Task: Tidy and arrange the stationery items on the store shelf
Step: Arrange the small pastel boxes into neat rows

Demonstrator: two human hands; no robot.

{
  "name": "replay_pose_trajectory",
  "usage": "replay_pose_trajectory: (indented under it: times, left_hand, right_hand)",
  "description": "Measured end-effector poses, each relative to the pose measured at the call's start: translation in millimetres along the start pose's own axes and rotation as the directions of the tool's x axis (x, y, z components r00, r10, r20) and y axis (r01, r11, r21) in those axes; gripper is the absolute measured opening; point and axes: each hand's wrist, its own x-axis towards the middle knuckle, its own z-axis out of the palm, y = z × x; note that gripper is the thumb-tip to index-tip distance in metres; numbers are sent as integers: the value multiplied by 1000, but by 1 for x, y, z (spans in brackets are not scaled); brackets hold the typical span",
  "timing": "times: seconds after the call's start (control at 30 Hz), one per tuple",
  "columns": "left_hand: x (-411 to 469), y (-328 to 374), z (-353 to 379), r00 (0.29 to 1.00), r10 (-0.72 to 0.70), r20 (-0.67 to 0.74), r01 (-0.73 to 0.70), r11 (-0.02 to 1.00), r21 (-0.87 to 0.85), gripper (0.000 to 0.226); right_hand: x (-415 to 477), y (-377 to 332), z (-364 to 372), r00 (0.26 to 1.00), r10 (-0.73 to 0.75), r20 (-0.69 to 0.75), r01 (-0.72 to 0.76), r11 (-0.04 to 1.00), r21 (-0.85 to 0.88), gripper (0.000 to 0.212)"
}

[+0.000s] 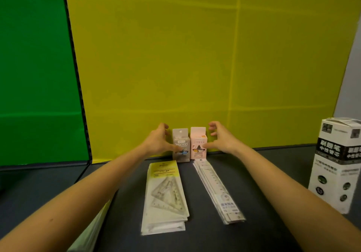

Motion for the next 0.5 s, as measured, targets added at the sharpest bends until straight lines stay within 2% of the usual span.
replay_pose_trajectory:
  times: [0.17,0.23,0.37,0.5]
  left_hand:
    - [15,-1,12,999,-5,39,9,993,-114,69]
    - [17,-4,19,999,15,29,-12,993,-114,57]
    - [14,-7,16,993,81,-87,-86,995,-55,46]
    - [-4,6,-17,962,158,-222,-182,979,-92,44]
  right_hand:
    - [17,7,10,997,-36,73,36,999,-6,87]
    - [19,10,13,997,-47,61,47,999,1,77]
    - [13,5,12,995,-94,-42,96,995,37,51]
    - [-5,-18,-8,969,-156,-193,169,984,53,48]
